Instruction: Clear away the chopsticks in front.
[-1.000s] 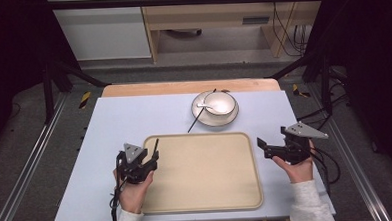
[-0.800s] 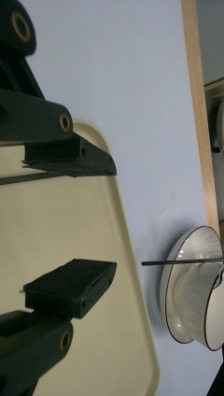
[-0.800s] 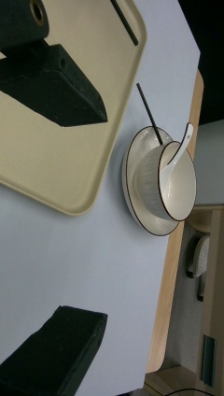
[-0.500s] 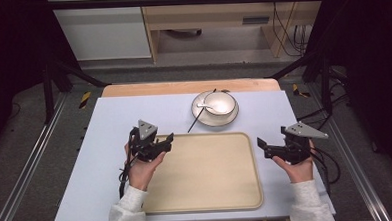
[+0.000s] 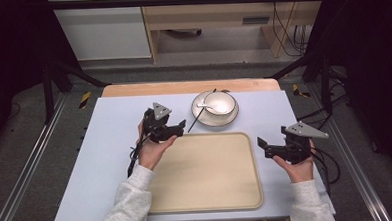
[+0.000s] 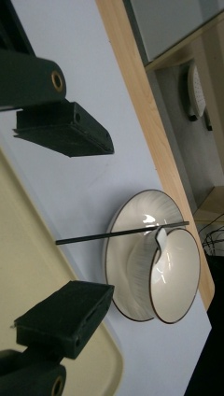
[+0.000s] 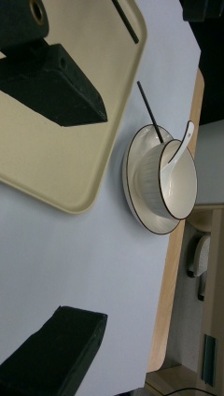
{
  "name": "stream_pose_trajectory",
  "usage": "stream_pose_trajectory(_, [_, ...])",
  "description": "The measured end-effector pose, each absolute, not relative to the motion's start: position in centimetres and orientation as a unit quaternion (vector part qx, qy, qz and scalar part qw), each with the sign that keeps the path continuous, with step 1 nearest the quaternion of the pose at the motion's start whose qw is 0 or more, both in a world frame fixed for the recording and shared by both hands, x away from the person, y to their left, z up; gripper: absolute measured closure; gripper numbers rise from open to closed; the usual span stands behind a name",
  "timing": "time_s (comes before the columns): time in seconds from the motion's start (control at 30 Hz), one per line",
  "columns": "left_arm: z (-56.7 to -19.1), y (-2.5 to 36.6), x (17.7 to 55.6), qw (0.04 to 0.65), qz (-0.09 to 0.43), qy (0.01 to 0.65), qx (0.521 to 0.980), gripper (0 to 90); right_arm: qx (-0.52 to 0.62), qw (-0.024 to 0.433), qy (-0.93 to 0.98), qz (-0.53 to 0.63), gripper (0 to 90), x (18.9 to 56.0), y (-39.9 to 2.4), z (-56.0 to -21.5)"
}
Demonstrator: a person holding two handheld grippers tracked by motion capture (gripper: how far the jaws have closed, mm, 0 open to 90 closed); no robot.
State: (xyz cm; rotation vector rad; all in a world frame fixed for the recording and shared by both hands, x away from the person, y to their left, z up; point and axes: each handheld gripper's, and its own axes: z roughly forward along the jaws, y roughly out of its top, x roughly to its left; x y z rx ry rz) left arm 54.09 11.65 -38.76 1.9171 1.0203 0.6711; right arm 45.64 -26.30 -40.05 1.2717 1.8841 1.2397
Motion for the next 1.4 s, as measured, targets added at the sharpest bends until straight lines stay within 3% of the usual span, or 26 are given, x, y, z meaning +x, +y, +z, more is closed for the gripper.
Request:
stream_pose_trajectory(0.73, [-41.2, 6.8, 59.7, 0.369, 0.265, 0.373, 0.809, 25.4, 0.473, 0.274, 0.697, 0.464, 5.3, 45.7, -26.6, -39.9])
stream_pose_trajectory(1.4, [-44.8, 5.0, 62.9, 0.339, 0.236, 0.379, 0.828, 56.4, 0.473, 0.272, 0.698, 0.463, 5.4, 45.8, -26.6, -40.1])
